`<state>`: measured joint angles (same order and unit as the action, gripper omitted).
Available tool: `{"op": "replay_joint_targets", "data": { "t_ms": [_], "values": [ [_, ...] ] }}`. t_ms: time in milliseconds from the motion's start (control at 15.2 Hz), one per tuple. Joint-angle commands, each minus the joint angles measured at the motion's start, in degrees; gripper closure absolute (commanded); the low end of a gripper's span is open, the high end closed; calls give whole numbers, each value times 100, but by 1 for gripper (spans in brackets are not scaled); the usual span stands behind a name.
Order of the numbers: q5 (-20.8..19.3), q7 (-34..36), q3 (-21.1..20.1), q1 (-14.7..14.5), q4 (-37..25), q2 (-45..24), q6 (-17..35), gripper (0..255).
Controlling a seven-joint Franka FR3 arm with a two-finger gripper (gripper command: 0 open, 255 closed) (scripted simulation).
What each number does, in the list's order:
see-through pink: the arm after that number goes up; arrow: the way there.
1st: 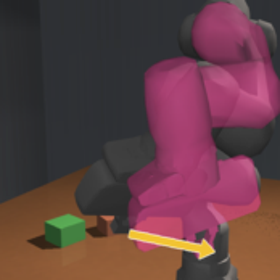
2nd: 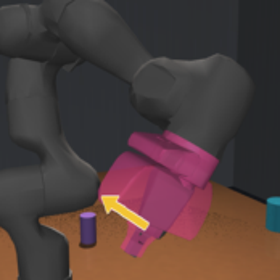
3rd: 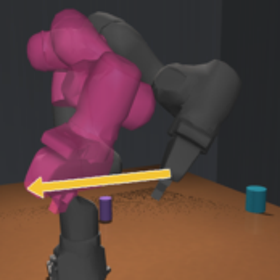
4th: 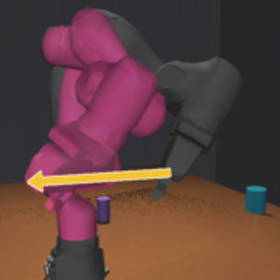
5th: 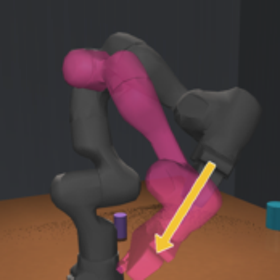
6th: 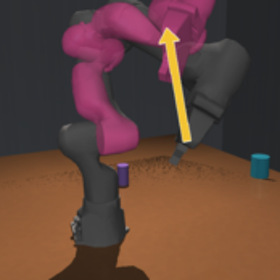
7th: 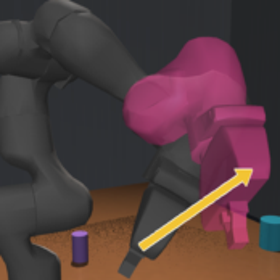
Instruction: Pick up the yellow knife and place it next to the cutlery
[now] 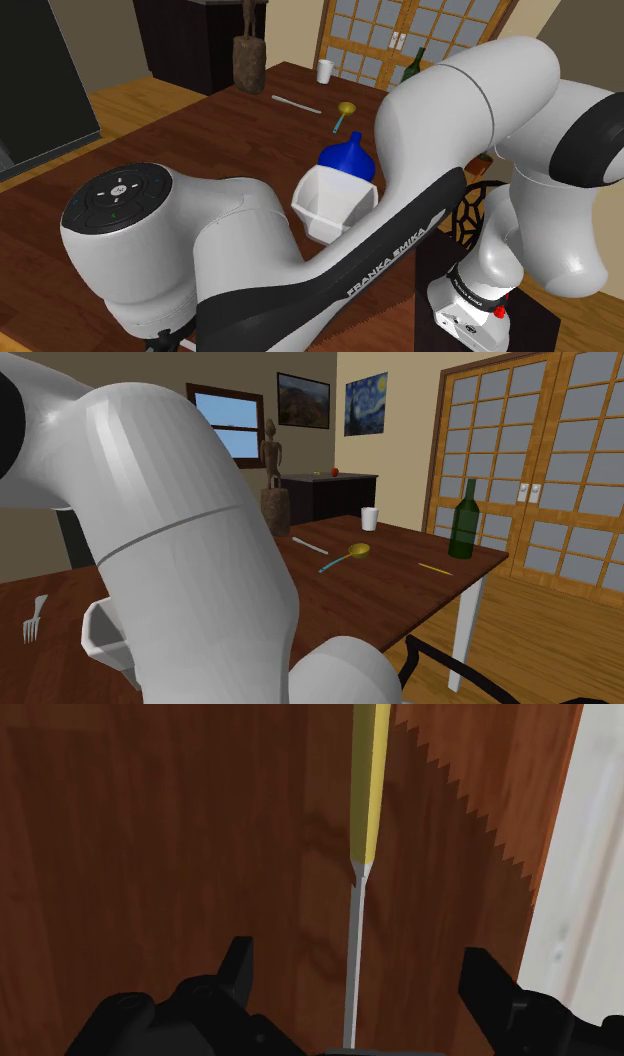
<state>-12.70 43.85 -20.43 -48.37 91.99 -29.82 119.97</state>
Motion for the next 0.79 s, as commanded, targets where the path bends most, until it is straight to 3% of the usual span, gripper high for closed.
{"op": "replay_joint_targets", "data": {
  "t_ms": [0,198,726],
  "values": [
    [36,-23,-21,8,-75,80,-150,0],
    [125,-80,-70,18,-335,271,-589,0],
    [125,-80,-70,18,-335,271,-589,0]
  ]
}}
